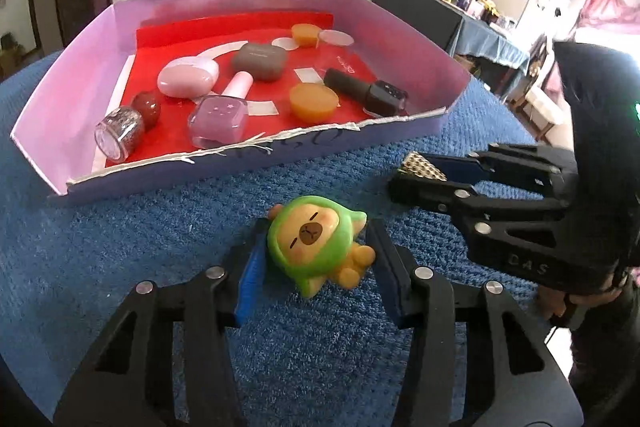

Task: Organize rigid objects
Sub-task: 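Grasp the gold mesh roller with the right tool while the left tool grasps the green figurine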

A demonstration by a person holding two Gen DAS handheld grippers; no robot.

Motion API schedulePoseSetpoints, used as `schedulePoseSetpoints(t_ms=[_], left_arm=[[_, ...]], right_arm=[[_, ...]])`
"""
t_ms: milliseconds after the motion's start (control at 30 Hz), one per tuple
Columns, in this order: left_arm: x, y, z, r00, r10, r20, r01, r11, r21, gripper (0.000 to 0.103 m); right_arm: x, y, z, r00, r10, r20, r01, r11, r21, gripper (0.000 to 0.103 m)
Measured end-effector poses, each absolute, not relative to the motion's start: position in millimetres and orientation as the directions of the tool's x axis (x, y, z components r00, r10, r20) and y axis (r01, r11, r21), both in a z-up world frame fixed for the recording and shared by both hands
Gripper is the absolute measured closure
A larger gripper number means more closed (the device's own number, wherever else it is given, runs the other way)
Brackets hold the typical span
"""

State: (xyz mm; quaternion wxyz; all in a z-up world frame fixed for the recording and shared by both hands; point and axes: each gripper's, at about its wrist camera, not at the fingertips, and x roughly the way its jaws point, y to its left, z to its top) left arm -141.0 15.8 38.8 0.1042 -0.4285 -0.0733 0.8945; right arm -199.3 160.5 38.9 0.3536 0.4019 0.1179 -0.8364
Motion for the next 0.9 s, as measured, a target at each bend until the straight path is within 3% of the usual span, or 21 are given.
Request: schedulePoseSetpoints(t_ms=[267, 633, 900], left_arm=[[-124, 18, 69, -0.663, 0.251, -0.705, -0.156, -0.968, -0.198, 0.057], [-116, 6, 75, -0.667, 0.254, -0.700, -0.165, -0.967, -0.194, 0.057], [-142, -27, 116, -0.686, 0.255, -0.682, -0.154, -0.966, -0.206, 0.057]], right_arm=[[-175, 166, 78, -0.497, -0.531, -0.686, 0.678, -0.731, 0.075, 0.076], [-169, 167, 74, -0.494, -0.531, -0.689, 0.658, -0.746, 0.103, 0.076], [-189, 150, 111, -0.480, -0.578, -0.660, 0.685, -0.717, 0.129, 0.076]])
